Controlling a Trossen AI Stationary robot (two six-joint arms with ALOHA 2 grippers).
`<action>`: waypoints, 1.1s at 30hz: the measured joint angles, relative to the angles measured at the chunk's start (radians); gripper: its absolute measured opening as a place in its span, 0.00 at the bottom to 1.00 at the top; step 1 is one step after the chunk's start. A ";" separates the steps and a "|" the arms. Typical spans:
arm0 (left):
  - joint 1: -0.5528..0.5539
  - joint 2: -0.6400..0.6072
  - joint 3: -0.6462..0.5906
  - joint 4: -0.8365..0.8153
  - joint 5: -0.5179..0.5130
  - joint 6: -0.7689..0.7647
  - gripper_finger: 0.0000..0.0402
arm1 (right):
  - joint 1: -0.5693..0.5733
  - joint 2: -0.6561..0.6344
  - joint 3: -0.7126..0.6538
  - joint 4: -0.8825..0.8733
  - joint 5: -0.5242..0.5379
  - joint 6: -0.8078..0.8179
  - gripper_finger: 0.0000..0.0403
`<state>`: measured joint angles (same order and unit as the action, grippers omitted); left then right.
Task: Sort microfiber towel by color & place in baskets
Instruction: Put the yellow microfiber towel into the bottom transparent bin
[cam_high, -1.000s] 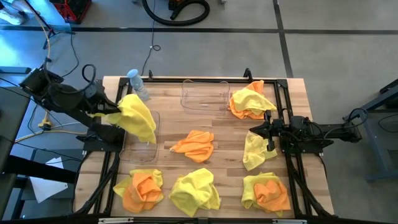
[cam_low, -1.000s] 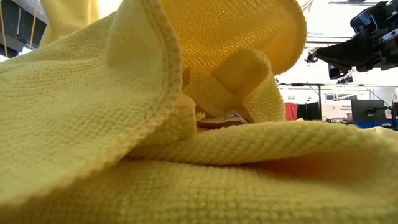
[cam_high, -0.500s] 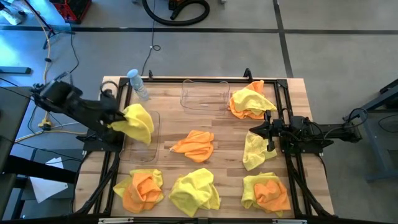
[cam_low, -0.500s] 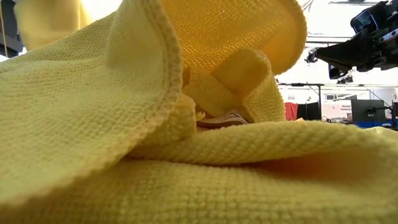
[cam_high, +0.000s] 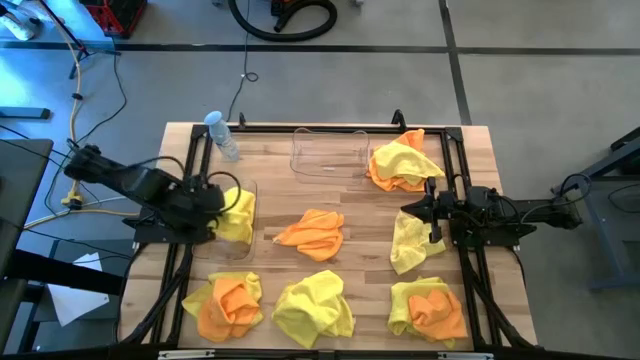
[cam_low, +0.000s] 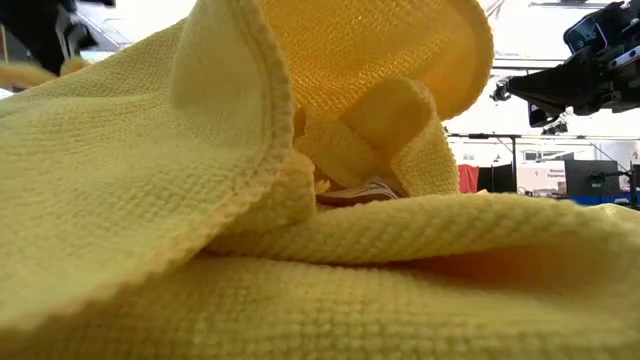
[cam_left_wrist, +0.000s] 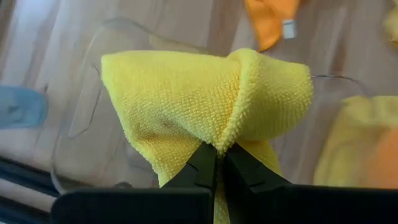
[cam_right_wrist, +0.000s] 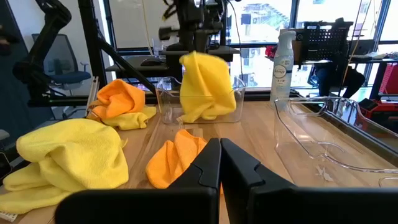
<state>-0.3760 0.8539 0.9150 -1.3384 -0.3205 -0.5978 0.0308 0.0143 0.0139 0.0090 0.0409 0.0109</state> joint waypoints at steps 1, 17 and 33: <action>0.017 0.011 -0.018 0.010 0.003 0.007 0.00 | 0.000 0.000 0.000 0.000 0.000 0.000 0.00; 0.363 0.274 -0.084 0.212 0.130 0.304 0.00 | 0.000 0.000 0.000 0.000 -0.001 0.000 0.00; 0.450 0.366 -0.181 0.377 0.181 0.340 0.00 | 0.000 0.000 0.000 0.000 -0.002 0.000 0.00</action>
<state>0.0736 1.2194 0.7337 -0.9612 -0.1390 -0.2578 0.0311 0.0143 0.0137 0.0087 0.0393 0.0110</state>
